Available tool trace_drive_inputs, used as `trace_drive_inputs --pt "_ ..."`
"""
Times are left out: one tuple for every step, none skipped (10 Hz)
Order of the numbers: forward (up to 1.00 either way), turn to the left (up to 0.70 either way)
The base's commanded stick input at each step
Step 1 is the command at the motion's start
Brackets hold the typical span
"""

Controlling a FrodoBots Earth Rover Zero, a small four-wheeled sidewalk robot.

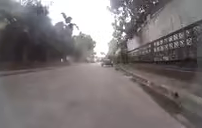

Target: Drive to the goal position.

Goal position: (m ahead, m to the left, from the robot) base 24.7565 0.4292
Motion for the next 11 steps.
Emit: trace_drive_inputs --pt "1.0 0.0" --pt "1.0 0.0" --pt "1.0 0.0" --pt "1.0 0.0" --pt "1.0 0.0" --pt "1.0 0.0" --pt "1.0 0.0" --pt "1.0 0.0" --pt "1.0 0.0" --pt "1.0 0.0" --pt "1.0 0.0"
